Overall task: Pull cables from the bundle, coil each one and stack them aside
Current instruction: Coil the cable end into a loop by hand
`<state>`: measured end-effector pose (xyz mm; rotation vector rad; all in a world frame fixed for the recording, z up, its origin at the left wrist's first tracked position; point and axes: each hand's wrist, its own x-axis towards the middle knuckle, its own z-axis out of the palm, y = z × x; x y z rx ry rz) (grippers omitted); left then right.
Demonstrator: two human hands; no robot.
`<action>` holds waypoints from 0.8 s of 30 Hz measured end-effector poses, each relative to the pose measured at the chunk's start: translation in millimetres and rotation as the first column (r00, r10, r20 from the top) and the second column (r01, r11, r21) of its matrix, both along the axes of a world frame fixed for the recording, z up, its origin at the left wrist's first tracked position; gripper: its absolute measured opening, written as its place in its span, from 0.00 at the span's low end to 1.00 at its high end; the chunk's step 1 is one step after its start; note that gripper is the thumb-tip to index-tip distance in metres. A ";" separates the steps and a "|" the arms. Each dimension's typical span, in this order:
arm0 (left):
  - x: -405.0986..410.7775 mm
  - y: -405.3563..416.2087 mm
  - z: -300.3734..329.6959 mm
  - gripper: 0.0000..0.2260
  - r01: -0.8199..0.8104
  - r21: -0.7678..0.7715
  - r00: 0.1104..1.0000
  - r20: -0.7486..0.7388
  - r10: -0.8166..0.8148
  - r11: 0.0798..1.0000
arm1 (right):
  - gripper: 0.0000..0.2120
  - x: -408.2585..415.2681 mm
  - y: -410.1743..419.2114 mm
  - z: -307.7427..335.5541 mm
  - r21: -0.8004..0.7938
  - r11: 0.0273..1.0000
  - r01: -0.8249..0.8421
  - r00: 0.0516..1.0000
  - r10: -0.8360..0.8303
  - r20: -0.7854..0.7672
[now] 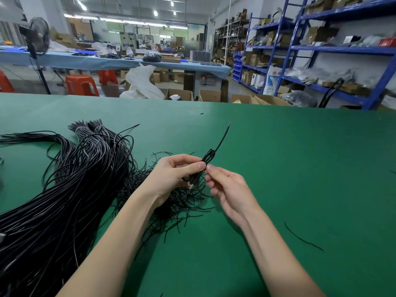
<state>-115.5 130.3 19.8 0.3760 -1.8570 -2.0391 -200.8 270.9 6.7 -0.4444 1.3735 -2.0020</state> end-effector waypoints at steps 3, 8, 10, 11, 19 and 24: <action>1.5 -4.5 0.6 0.11 0.003 -0.024 1.000 0.014 -0.003 1.000 | 0.07 0.6 2.2 0.0 -0.024 0.988 -0.150 0.962 0.151 0.227; -0.2 -11.6 -2.6 0.05 -0.027 -0.105 0.997 0.064 0.033 0.994 | 0.26 -19.0 21.2 7.3 0.298 0.955 -0.004 0.983 0.059 -0.176; -2.2 -11.9 -4.8 0.05 0.003 -0.139 0.996 0.084 0.009 0.990 | 0.27 -28.6 30.1 6.8 0.201 0.978 0.057 0.973 -0.009 -0.232; -2.8 -10.6 -6.1 0.06 0.041 -0.141 0.995 0.097 -0.027 0.989 | 0.24 -29.4 31.0 5.5 0.170 0.985 0.024 0.971 0.018 -0.238; -9.2 -13.1 -18.9 0.06 -0.225 -0.291 0.964 0.070 0.256 0.930 | 0.07 -39.2 23.1 -17.1 0.124 0.963 0.240 0.961 -0.217 -0.174; -7.6 -19.5 -22.9 0.06 -0.331 -0.347 0.928 0.048 0.369 0.877 | 0.07 -61.7 30.4 -24.9 0.112 0.916 0.386 0.922 -0.378 -0.086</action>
